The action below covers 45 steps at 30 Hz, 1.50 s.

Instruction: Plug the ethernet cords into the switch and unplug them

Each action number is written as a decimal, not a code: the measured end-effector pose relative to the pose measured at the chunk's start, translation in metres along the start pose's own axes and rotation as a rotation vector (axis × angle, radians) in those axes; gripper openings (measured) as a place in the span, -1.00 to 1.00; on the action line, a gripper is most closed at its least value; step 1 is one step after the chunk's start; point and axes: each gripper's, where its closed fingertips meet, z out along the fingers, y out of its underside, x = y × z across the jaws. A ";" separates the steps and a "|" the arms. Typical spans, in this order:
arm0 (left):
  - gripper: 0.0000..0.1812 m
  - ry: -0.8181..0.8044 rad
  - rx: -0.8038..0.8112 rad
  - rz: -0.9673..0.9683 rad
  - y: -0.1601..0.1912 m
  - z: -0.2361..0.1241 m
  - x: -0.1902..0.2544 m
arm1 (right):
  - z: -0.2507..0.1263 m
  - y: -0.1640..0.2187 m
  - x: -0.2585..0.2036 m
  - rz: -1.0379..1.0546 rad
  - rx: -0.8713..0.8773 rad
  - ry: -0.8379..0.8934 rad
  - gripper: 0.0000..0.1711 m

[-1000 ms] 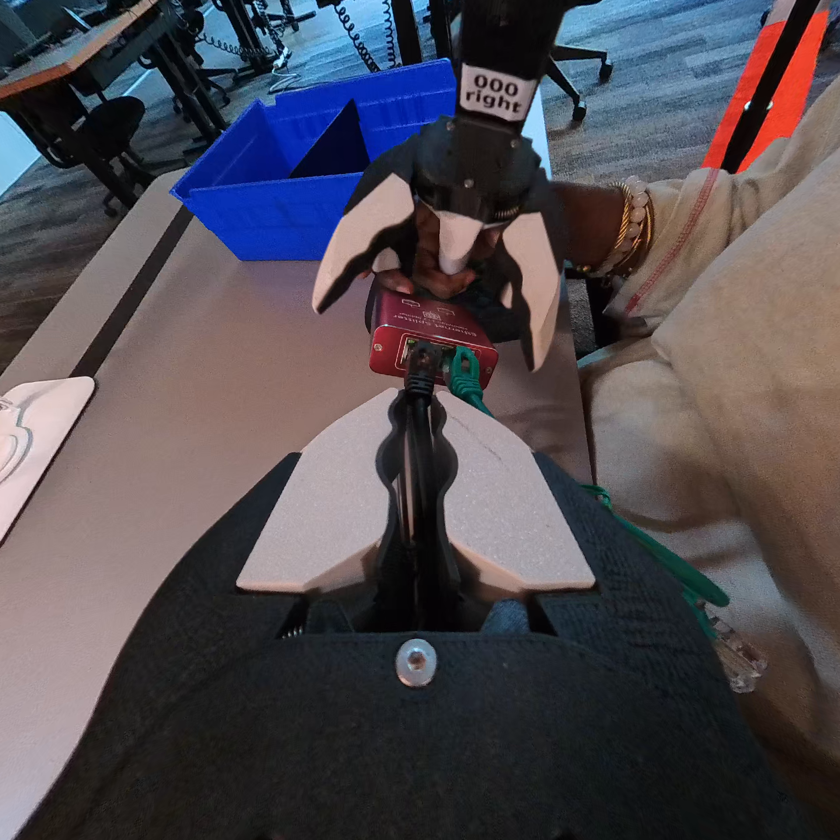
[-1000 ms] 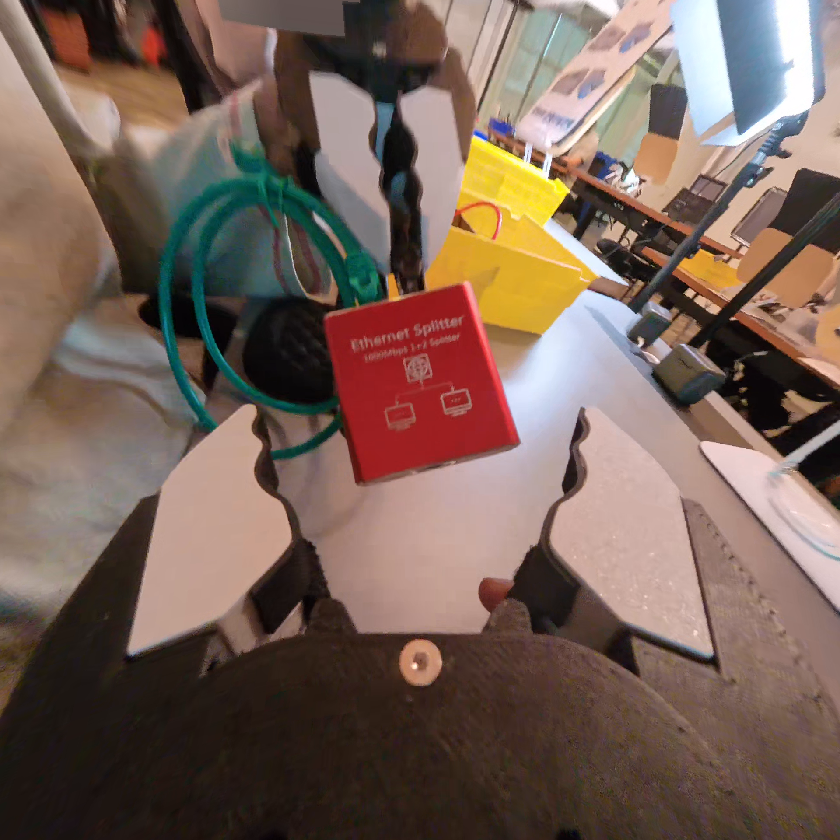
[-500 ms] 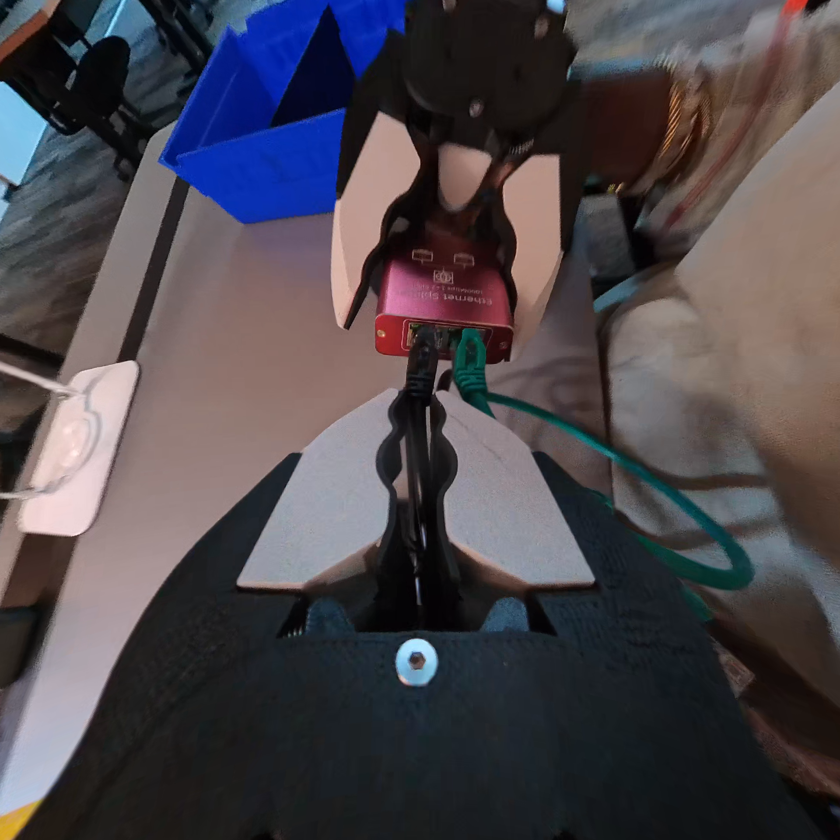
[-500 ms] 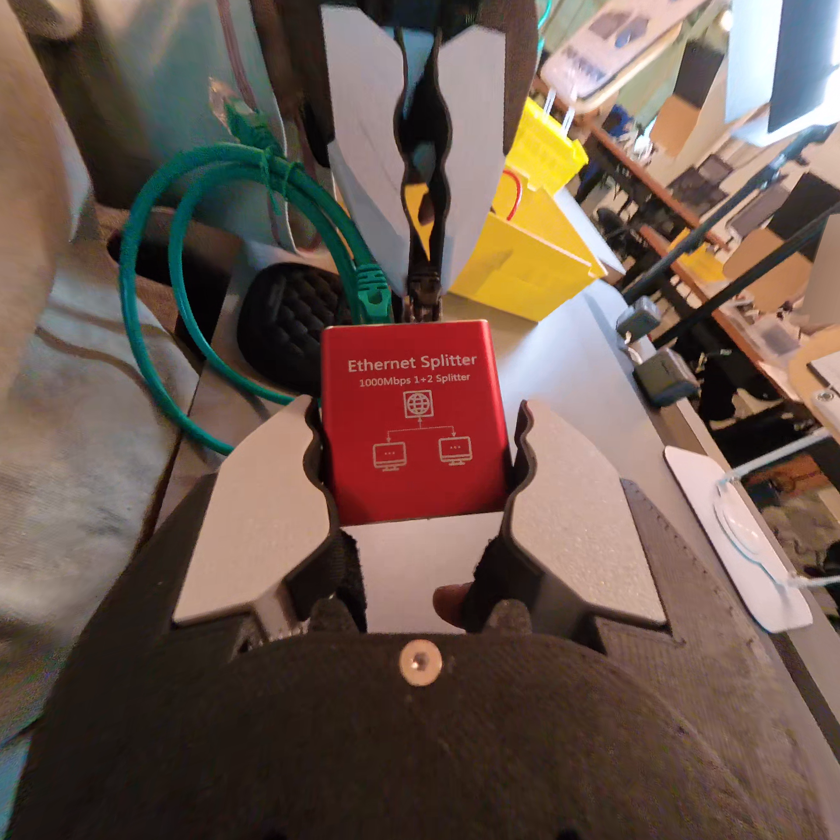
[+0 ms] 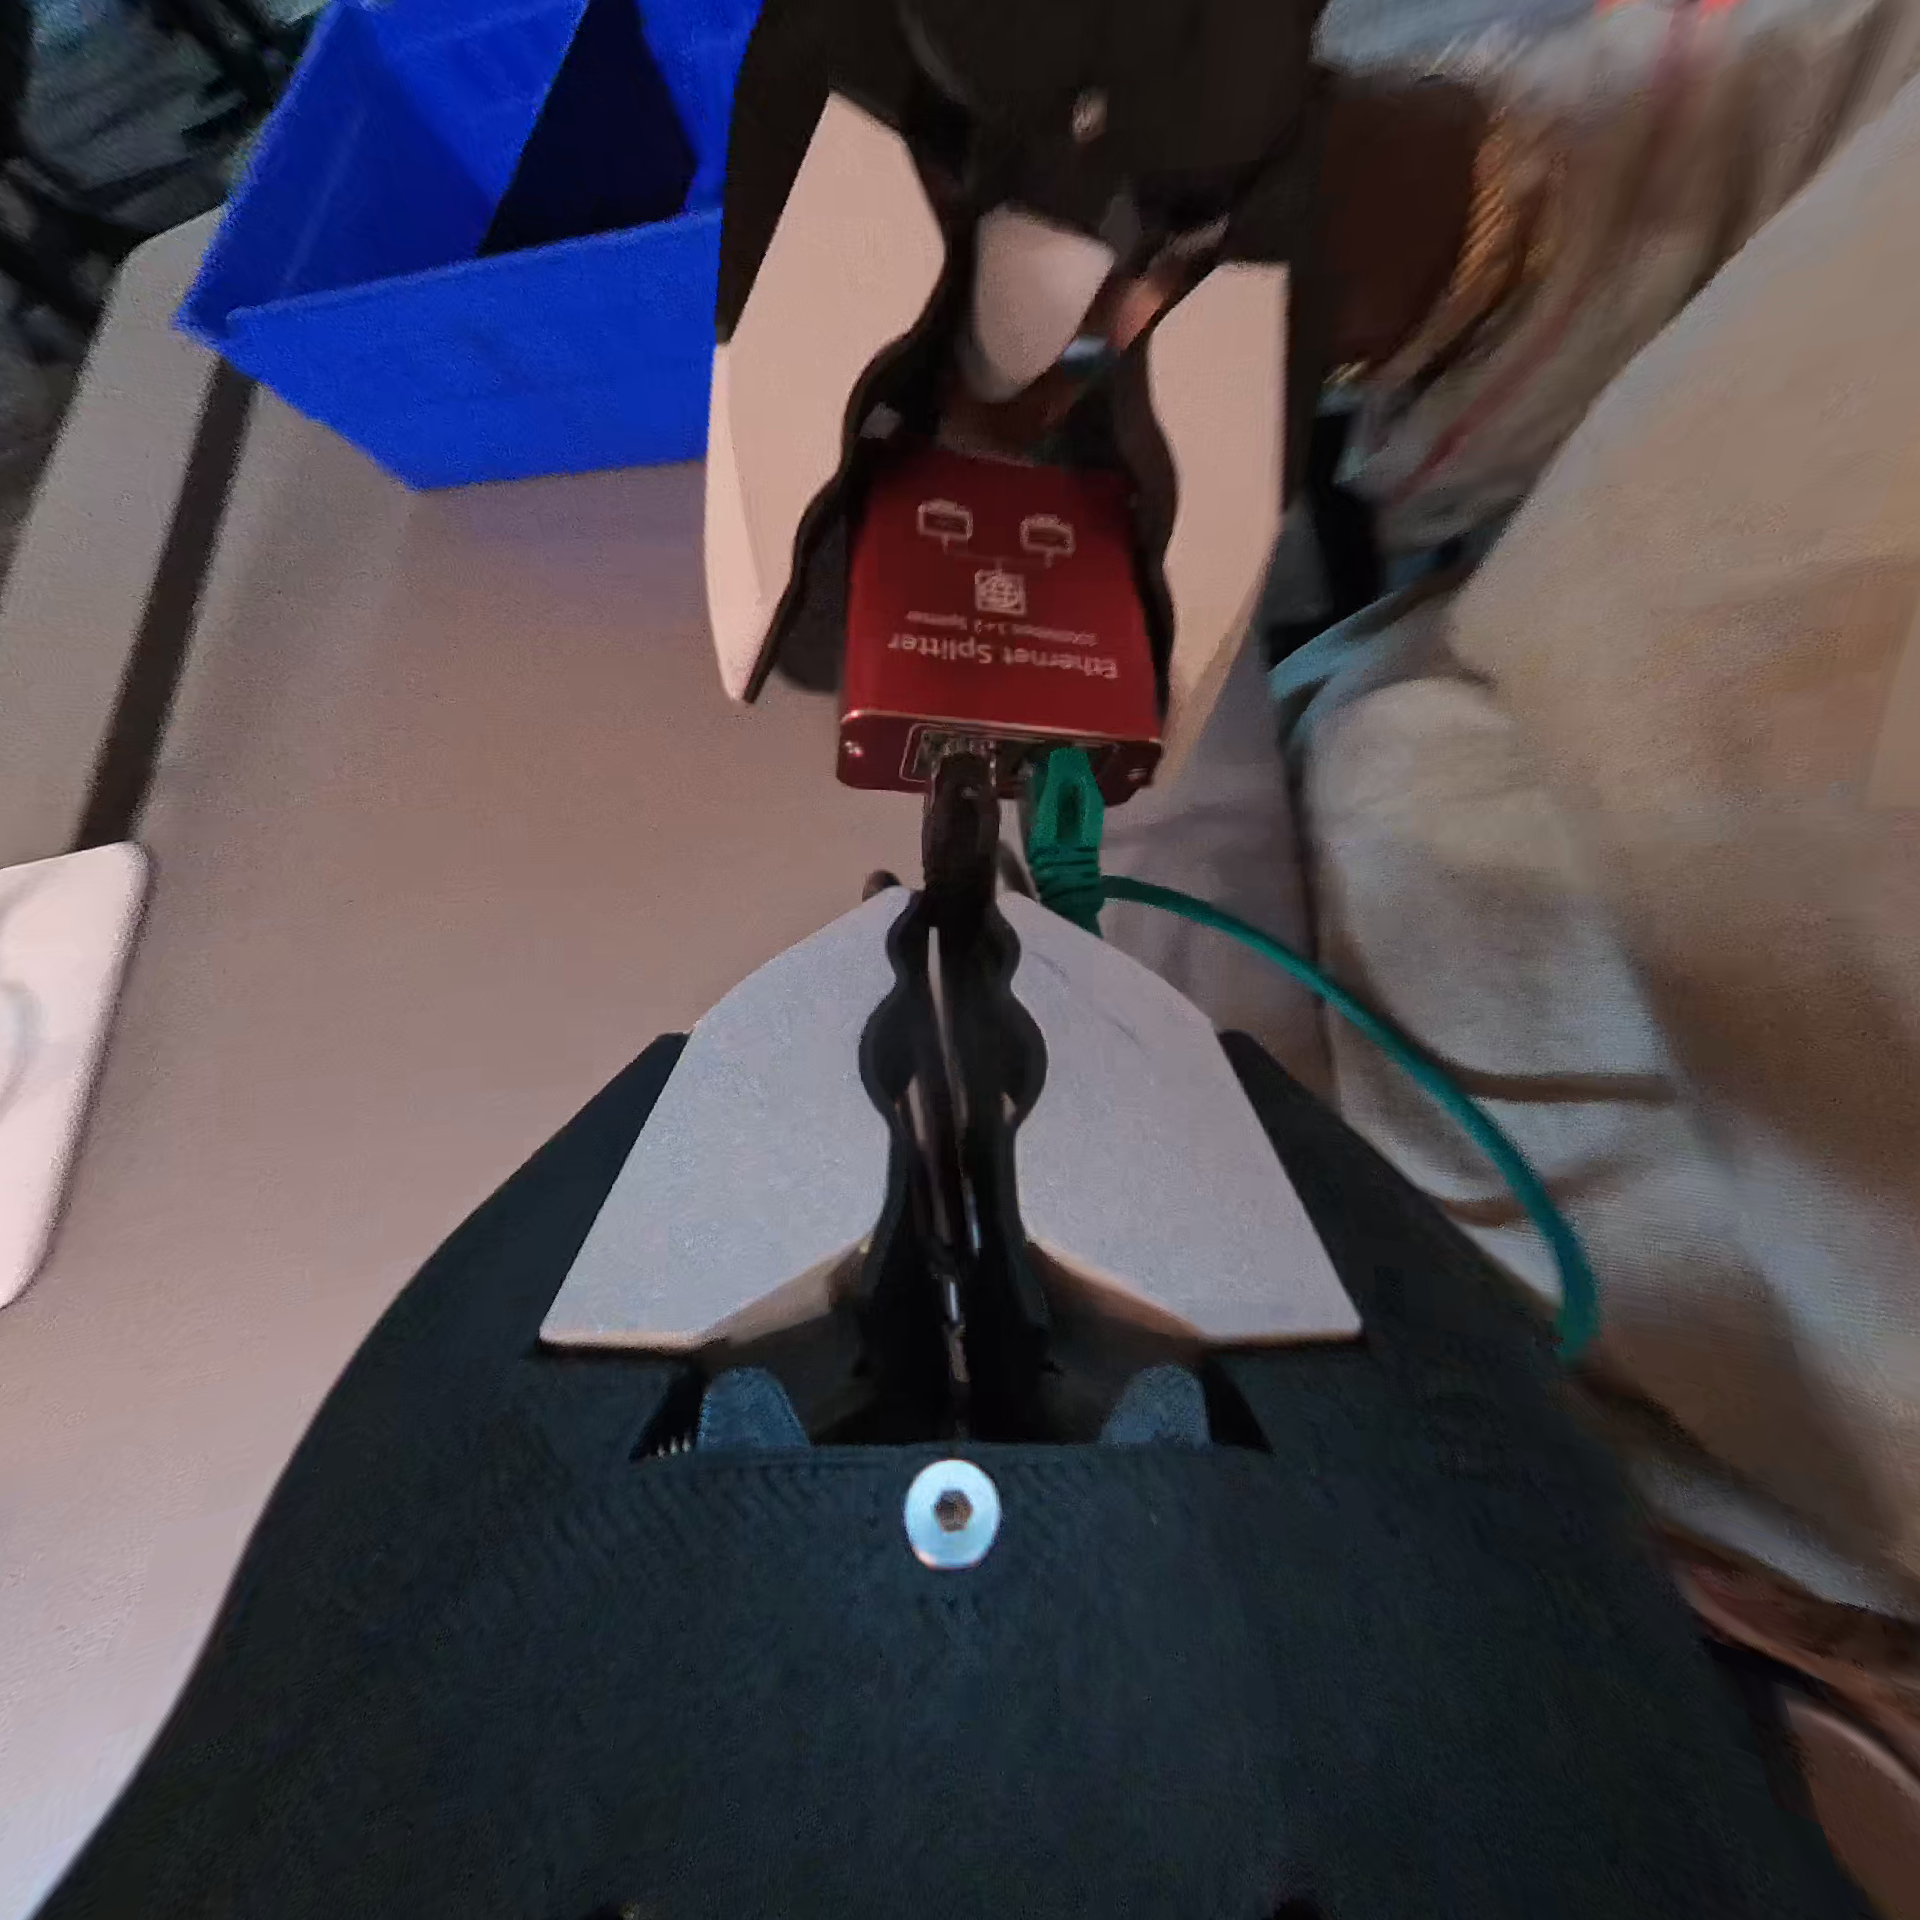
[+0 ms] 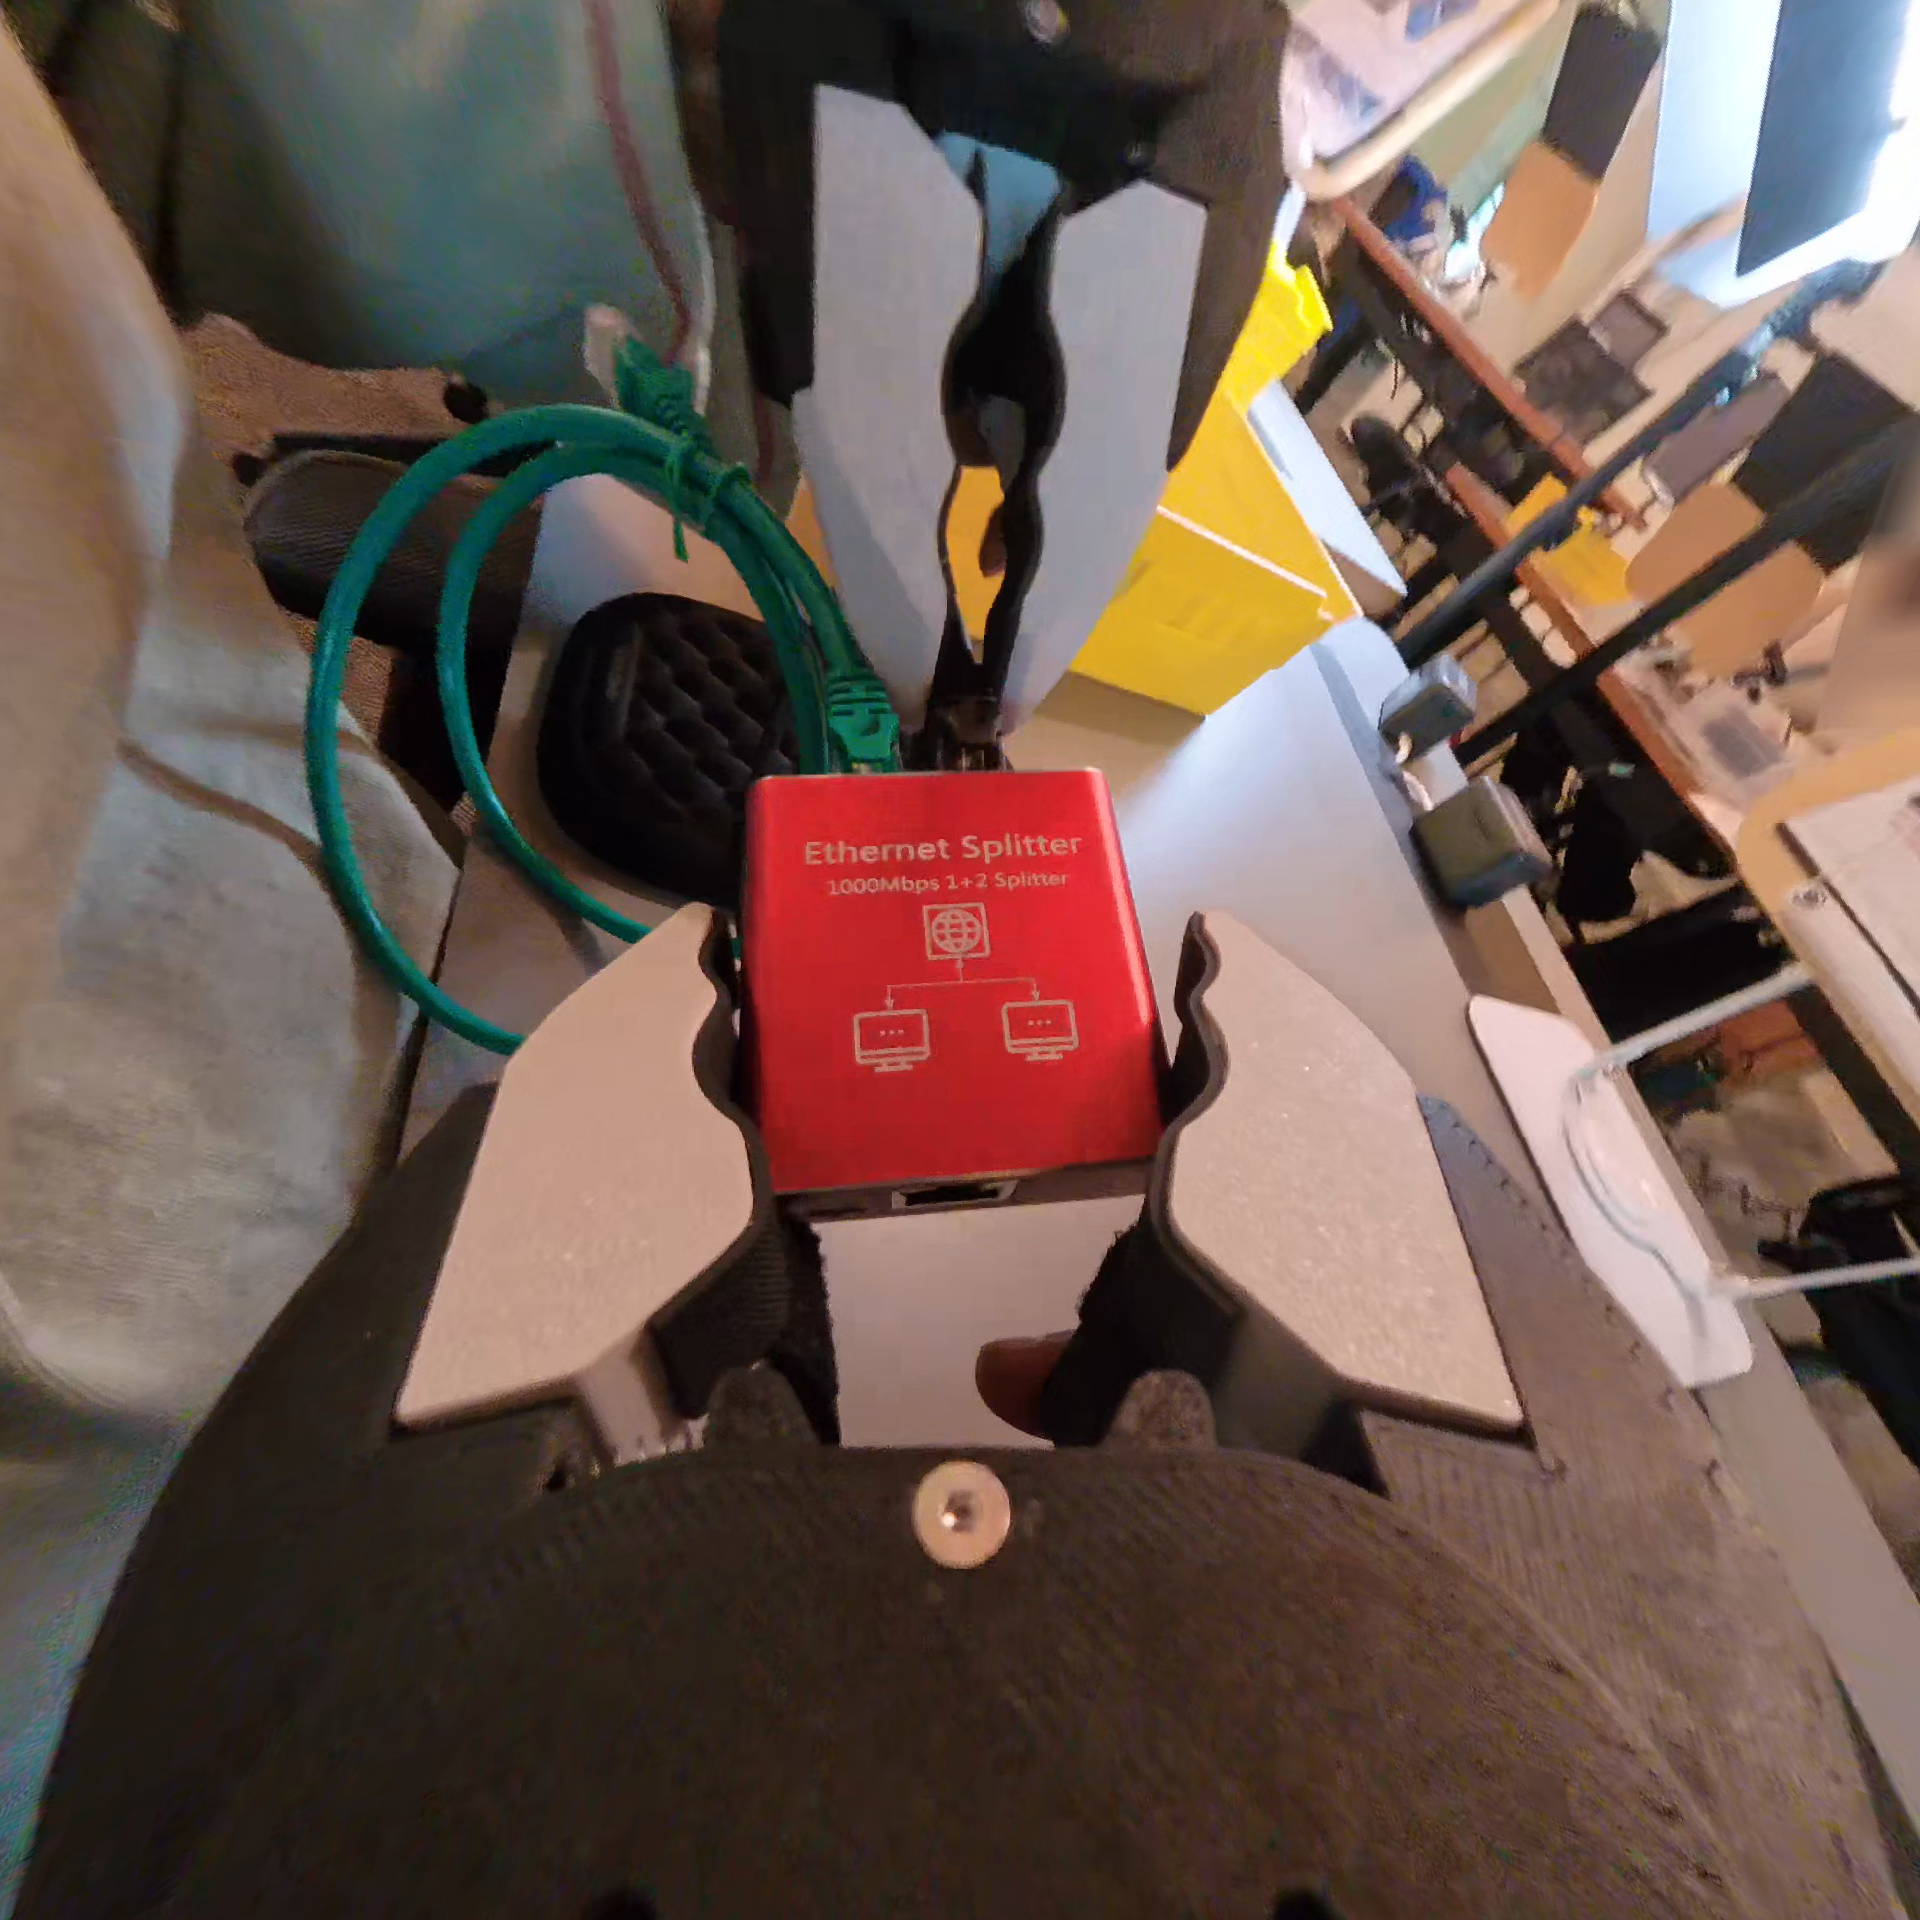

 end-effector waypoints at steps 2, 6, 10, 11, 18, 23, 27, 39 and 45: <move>-0.82 0.091 0.038 -0.040 0.000 -0.004 0.008 | -0.001 -0.006 -0.004 -0.038 0.066 -0.012 -0.03; -0.88 0.107 0.054 -0.010 0.006 -0.005 0.013 | 0.000 -0.002 -0.005 -0.029 0.104 -0.023 -0.03; -0.93 0.047 0.015 0.023 0.008 -0.005 0.010 | 0.001 -0.003 -0.006 -0.017 0.104 -0.023 -0.04; -0.93 0.042 -0.003 0.024 0.008 -0.005 0.011 | 0.001 -0.004 -0.006 -0.018 0.093 -0.020 -0.04; -0.95 0.029 -0.143 -0.001 0.013 -0.002 0.009 | 0.001 -0.009 -0.004 -0.034 0.039 0.026 -0.03; -0.95 0.020 -0.156 0.014 0.013 0.000 0.006 | 0.001 -0.005 -0.002 -0.030 0.021 0.035 -0.04; -0.94 0.006 -0.098 0.003 0.009 -0.004 0.004 | 0.001 -0.007 0.000 -0.051 0.046 0.046 -0.04; -0.69 -0.348 0.577 -0.339 -0.046 -0.077 -0.028 | -0.035 0.008 0.063 -0.078 -0.066 0.460 -0.04; -0.40 0.171 0.848 -0.841 -0.051 0.011 0.001 | -0.054 -0.025 0.083 -0.188 0.038 0.709 -0.05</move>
